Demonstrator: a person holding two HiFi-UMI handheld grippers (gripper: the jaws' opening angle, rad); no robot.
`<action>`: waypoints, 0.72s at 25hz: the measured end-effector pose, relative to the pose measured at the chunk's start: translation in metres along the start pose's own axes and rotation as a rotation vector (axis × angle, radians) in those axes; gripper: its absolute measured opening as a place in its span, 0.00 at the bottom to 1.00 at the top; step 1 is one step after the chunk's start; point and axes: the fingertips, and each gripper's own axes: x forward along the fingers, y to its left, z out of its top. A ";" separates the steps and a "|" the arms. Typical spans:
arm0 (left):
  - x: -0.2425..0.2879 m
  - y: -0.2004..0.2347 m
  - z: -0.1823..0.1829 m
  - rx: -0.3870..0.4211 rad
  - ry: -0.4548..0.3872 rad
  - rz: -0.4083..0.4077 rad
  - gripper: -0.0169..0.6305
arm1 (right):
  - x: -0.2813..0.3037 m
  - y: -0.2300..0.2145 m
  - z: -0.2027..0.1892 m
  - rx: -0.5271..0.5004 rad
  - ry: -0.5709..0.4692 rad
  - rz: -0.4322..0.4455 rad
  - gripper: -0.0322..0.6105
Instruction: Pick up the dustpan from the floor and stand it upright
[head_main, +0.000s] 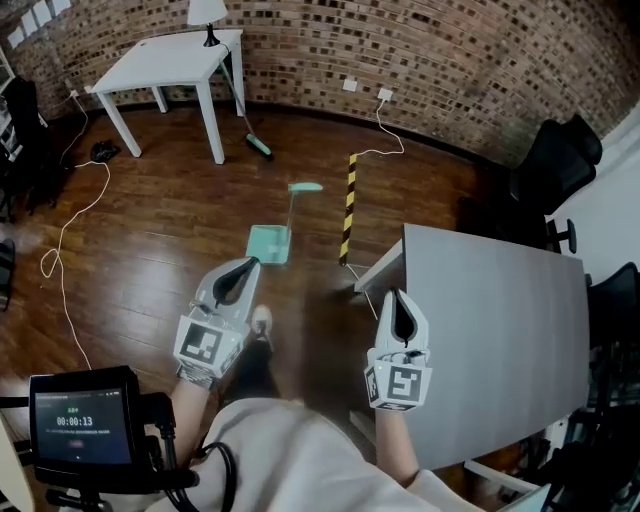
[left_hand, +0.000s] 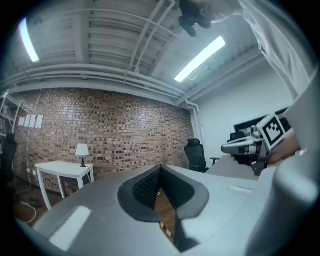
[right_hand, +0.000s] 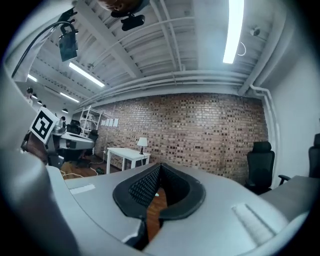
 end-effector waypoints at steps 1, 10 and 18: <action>-0.017 -0.014 -0.001 -0.029 0.001 0.008 0.03 | -0.022 0.000 -0.012 0.018 0.022 0.007 0.07; -0.125 -0.064 0.020 -0.061 0.051 0.103 0.03 | -0.140 0.022 0.001 0.078 0.043 0.113 0.07; -0.128 -0.076 0.037 -0.038 0.029 0.021 0.03 | -0.152 0.046 0.006 0.140 0.035 0.114 0.07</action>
